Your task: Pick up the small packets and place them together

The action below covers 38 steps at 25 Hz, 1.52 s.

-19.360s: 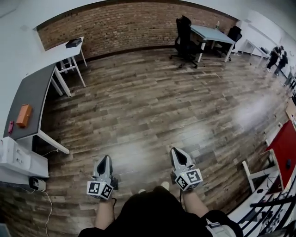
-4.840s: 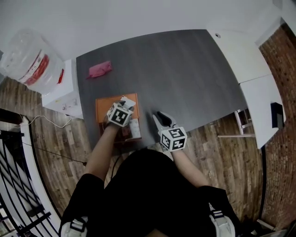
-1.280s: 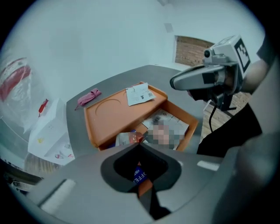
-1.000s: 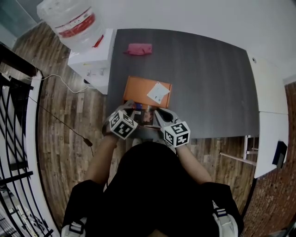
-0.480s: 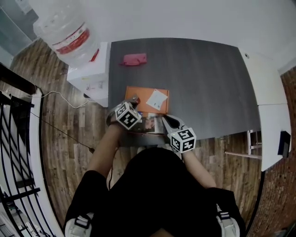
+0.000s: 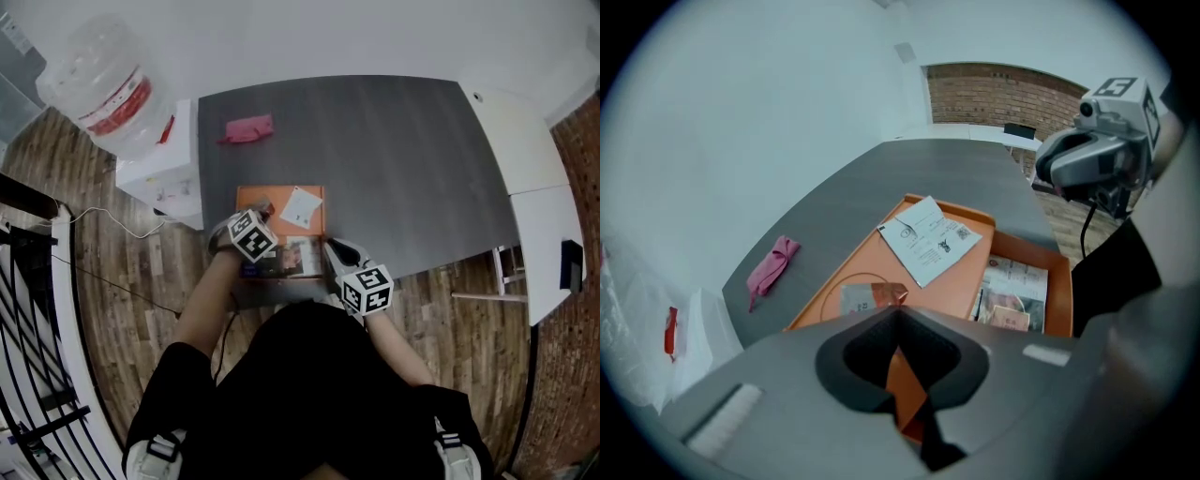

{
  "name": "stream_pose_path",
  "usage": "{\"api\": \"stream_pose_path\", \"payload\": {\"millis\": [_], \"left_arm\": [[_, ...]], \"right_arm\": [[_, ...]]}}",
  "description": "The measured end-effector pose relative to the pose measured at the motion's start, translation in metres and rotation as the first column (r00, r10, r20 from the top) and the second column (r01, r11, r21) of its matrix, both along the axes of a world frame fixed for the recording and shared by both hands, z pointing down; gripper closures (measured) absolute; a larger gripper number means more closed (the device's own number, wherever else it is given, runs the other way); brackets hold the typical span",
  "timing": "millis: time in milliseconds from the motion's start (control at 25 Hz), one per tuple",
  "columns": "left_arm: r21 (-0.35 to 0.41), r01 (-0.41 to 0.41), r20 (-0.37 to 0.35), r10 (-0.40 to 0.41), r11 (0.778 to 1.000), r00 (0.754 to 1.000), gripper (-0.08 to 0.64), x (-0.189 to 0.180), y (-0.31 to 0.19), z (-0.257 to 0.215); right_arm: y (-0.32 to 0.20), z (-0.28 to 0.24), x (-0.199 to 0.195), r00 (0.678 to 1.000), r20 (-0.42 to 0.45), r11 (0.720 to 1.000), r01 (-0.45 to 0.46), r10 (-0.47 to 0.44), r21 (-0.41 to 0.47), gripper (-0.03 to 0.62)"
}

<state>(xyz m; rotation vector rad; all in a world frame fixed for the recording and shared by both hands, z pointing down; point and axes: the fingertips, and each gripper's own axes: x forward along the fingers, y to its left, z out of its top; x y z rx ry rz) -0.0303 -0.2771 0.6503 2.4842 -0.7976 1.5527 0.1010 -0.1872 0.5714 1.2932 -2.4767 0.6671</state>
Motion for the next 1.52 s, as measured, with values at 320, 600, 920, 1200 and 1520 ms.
{"api": "stream_pose_path", "payload": {"millis": [320, 600, 920, 1200, 1520], "left_arm": [[0.013, -0.001, 0.02, 0.001, 1.0, 1.0, 0.5, -0.001, -0.004, 0.004], [0.03, 0.053, -0.04, -0.052, 0.998, 0.998, 0.477, -0.005, -0.001, -0.009], [0.068, 0.111, -0.134, -0.102, 0.991, 0.986, 0.5, -0.01, 0.011, -0.04], [0.055, 0.2, -0.327, -0.172, 0.978, 0.929, 0.56, -0.003, 0.043, -0.053], [-0.007, 0.138, -0.253, -0.136, 0.99, 0.958, 0.56, -0.011, 0.07, -0.024]], "right_arm": [[-0.005, 0.001, -0.005, 1.0, -0.004, 1.0, 0.015, -0.015, -0.009, 0.561], [-0.01, -0.003, -0.013, 0.998, -0.016, 0.998, 0.055, -0.055, 0.004, 0.561], [-0.009, -0.006, -0.029, 0.994, -0.014, 0.994, 0.104, -0.104, 0.013, 0.561], [-0.006, -0.003, -0.032, 0.99, -0.019, 0.99, 0.141, -0.141, 0.005, 0.563], [-0.004, -0.001, -0.042, 0.985, -0.011, 0.985, 0.173, -0.173, -0.002, 0.563]]}}
